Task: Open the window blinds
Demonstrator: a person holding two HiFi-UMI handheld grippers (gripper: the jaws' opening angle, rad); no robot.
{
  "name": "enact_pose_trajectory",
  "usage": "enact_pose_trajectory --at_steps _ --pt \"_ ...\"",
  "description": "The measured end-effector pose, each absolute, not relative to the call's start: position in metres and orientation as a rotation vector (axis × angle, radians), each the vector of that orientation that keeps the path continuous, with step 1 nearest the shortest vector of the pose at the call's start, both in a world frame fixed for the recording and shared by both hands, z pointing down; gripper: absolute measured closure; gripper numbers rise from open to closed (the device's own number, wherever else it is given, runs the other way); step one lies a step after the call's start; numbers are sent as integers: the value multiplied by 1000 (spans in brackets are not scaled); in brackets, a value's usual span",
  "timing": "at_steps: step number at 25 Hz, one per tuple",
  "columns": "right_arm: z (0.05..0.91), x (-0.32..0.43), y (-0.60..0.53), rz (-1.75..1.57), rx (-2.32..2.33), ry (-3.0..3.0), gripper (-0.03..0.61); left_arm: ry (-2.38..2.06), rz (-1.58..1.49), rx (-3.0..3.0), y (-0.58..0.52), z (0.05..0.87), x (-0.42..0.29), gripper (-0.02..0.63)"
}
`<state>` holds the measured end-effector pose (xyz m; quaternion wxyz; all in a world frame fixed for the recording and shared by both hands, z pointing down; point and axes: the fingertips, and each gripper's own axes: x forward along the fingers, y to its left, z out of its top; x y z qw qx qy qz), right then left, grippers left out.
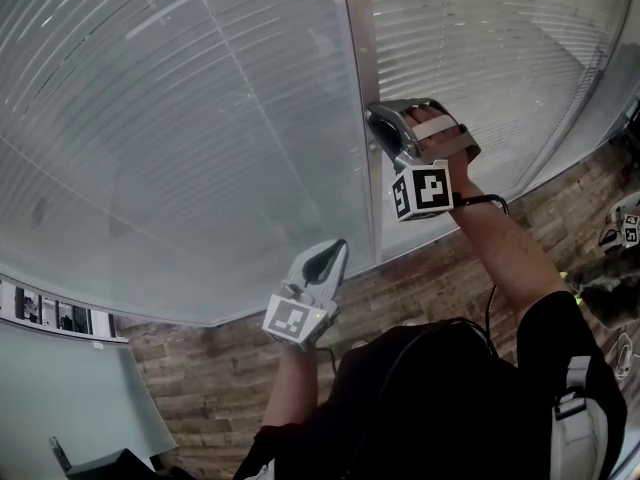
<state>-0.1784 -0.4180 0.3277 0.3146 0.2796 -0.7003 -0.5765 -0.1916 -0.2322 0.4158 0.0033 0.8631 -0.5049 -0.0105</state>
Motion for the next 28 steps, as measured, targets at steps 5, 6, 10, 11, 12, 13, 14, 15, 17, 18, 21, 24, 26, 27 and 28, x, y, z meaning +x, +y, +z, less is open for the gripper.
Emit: enact_pose_trajectory --at_steps 5,6,10,11,12,13,14,15,17,18,21,24,26,27,28 --pt "327 -180 -417 -1511 745 -1867 448 -1581 -25 2720 -234 413 -188 609" --pt "327 -179 -417 -1506 748 -1874 448 -1579 -23 2724 -234 413 -187 609" --pt "326 -179 -416 -1468 772 -1922 448 -1577 -16 2728 -234 412 -187 609" --pt "325 -178 -417 -1451 784 -1942 448 -1578 -15 2728 -234 412 -187 609" --pt "324 -178 -418 -1431 800 -1966 448 -1580 -15 2729 -235 411 -188 609" --pt "322 -178 -419 -1407 816 -1991 448 -1580 -16 2730 -235 411 -189 610" --pt "322 -178 -419 -1383 833 -2016 448 -1580 -13 2728 -233 412 -191 609" --pt "322 -179 -419 -1359 850 -2038 448 -1579 -6 2727 -232 414 -193 610" --pt "322 -180 -419 -1320 889 -2066 448 -1570 7 2732 -229 415 -198 609" --pt "322 -179 -419 -1301 910 -2076 448 -1564 4 2739 -228 414 -199 609" --pt "315 -177 -418 -1219 984 -2143 448 -1544 -5 2761 -221 409 -202 610" --pt "316 -177 -417 -1105 1023 -2230 448 -1522 15 2769 -215 410 -211 609" --pt "316 -177 -418 -1027 1053 -2281 448 -1499 23 2780 -212 412 -215 609" --pt "315 -176 -420 -988 1071 -2303 448 -1490 19 2788 -210 412 -216 609" --pt "315 -175 -421 -943 1089 -2328 448 -1485 10 2793 -208 411 -217 610"
